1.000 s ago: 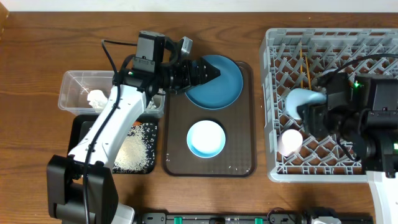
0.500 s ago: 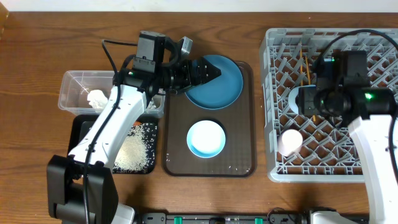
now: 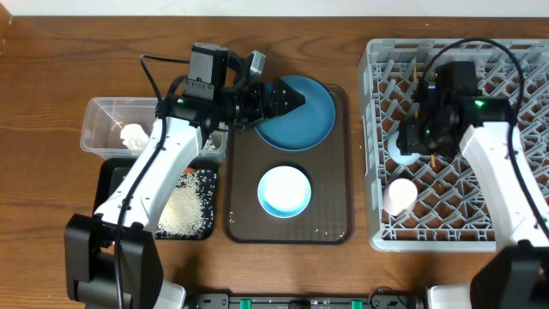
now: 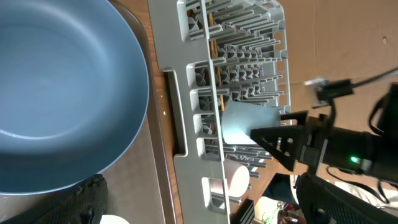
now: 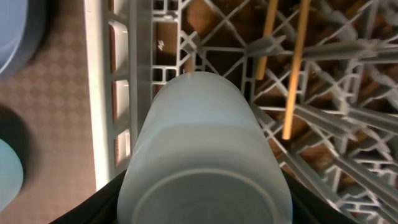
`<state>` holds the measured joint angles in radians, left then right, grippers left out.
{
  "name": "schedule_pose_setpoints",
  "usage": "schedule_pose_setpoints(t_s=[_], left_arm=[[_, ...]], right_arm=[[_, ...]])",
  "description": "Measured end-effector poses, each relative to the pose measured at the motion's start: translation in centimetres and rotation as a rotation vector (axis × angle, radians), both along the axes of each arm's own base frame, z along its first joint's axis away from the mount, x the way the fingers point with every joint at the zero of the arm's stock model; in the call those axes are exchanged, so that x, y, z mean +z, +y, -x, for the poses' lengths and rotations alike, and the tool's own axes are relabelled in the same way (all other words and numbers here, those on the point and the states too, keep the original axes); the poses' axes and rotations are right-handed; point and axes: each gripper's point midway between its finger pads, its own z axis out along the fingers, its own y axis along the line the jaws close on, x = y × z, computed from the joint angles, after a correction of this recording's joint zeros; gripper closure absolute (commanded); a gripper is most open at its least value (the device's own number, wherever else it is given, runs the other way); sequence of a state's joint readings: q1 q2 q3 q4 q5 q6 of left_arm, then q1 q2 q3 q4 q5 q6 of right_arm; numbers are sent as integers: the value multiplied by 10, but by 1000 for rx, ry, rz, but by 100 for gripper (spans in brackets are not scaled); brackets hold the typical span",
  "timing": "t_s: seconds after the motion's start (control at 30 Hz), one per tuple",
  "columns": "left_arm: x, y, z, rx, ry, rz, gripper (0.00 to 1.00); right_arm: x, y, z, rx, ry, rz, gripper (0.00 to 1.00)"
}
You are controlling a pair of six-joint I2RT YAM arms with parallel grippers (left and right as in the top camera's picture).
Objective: Sort waste into correct bins and load items into the dishwasher rack
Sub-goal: 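Place the light-blue cup upside down in the rack with the right gripper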
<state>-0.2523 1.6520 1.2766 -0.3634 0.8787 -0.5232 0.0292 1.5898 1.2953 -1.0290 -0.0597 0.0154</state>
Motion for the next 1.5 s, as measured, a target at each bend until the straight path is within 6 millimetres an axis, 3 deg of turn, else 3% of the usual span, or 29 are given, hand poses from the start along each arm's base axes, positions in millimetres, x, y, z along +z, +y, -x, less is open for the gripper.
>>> schedule_pose_setpoints(t_s=[0.23,0.27,0.33,0.47,0.87,1.13,1.3,1.5], left_arm=[[0,0,0,0,0,0,2],[0,0,0,0,0,0,2],[0,0,0,0,0,0,2],[0,0,0,0,0,0,2],[0,0,0,0,0,0,2],[0,0,0,0,0,0,2],[0,0,0,0,0,0,2],[0,0,0,0,0,0,2]], right_arm=[[-17,3,-1,3,53,-13,78],[-18,3,-1,3,55,-13,75],[-18,3,-1,3,56,-13,54],[-18,3,1,3,61,-13,38],[-13,3,7,-1,83,-18,20],[32,4,10,-1,-19,-25,21],[55,18,32,22,-28,-107,22],[63,41,54,76,21,-229,24]])
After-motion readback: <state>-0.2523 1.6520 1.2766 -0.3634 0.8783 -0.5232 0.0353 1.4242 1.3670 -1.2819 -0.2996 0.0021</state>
